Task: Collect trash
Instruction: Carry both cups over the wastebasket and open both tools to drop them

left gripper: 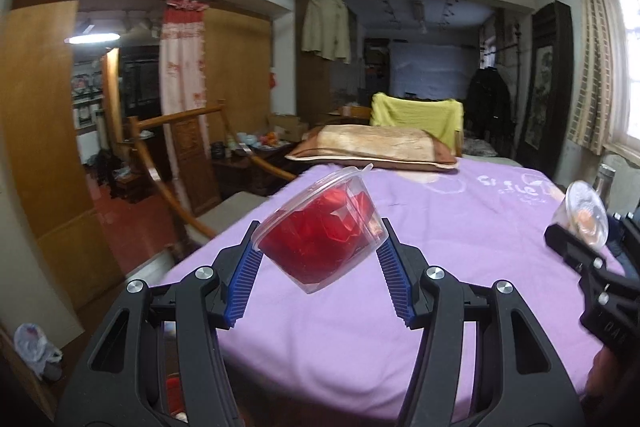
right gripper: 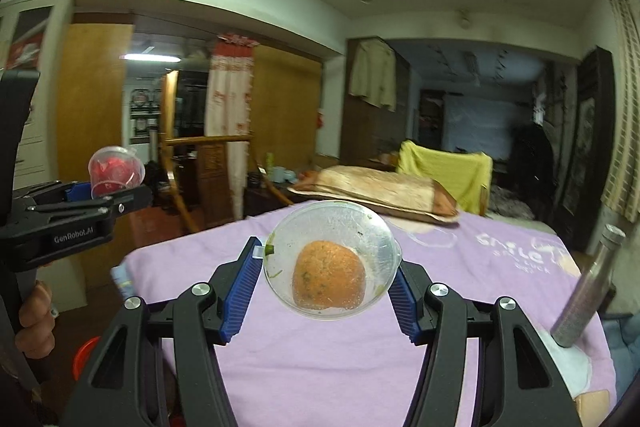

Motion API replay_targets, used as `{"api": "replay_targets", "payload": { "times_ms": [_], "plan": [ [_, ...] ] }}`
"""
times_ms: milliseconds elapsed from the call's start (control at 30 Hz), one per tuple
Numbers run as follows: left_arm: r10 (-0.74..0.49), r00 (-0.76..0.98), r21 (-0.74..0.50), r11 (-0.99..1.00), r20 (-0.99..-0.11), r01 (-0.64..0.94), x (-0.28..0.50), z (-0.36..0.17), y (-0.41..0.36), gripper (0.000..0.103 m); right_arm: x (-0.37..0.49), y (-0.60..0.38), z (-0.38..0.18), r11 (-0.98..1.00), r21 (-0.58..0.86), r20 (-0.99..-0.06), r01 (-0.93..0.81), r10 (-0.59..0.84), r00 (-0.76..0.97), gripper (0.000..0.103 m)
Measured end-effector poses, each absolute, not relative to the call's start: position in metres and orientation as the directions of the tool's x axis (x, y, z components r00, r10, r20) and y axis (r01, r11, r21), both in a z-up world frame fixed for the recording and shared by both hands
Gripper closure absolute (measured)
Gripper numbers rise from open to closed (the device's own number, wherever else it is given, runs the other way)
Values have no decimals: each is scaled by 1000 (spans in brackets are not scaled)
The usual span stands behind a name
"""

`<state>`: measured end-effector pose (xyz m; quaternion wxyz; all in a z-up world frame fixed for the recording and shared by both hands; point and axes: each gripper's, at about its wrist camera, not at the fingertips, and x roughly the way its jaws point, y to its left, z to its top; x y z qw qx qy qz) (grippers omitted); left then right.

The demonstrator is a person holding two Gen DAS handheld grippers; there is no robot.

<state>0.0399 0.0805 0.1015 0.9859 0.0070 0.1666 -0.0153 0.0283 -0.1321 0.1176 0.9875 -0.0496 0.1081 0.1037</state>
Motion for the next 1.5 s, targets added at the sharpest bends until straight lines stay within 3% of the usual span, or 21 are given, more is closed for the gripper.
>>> {"api": "replay_targets", "payload": {
  "times_ms": [200, 400, 667, 900, 967, 1033, 1100, 1200, 1300, 1500],
  "plan": [
    [88, 939, -1, 996, -333, -94, -9, 87, 146, 47, 6, -82, 120, 936, -109, -228, -336, 305, 925, 43],
    [164, 900, -36, 980, -403, -195, -28, 56, 217, 47, 6, -27, 111, 886, -132, -288, -444, 394, 873, 44],
    [205, 791, -54, 956, -577, -288, -10, -22, 287, 47, 25, 44, 77, 827, -109, -419, -552, 465, 780, 44],
    [140, 661, -105, 942, -737, -317, 12, -103, 327, 46, 51, 90, 39, 799, -83, -535, -596, 469, 703, 44],
    [101, 603, -120, 942, -791, -314, 19, -131, 331, 39, 58, 98, 32, 797, -71, -557, -599, 467, 687, 44],
    [84, 552, -125, 936, -829, -330, 24, -150, 330, 18, 65, 106, 25, 796, -60, -579, -602, 464, 670, 44],
    [82, 523, -120, 932, -848, -341, 25, -160, 333, 16, 69, 111, 17, 793, -55, -597, -606, 460, 657, 44],
    [141, 513, -69, 927, -847, -368, 23, -152, 343, 14, 73, 115, 9, 787, -47, -620, -615, 459, 636, 44],
    [286, 541, 16, 894, -791, -449, 10, -123, 357, 7, 76, 122, 7, 774, -24, -633, -632, 478, 609, 44],
    [455, 549, 97, 824, -701, -558, -15, -78, 382, 7, 76, 154, -2, 698, 30, -679, -716, 540, 497, 44]
  ]
}}
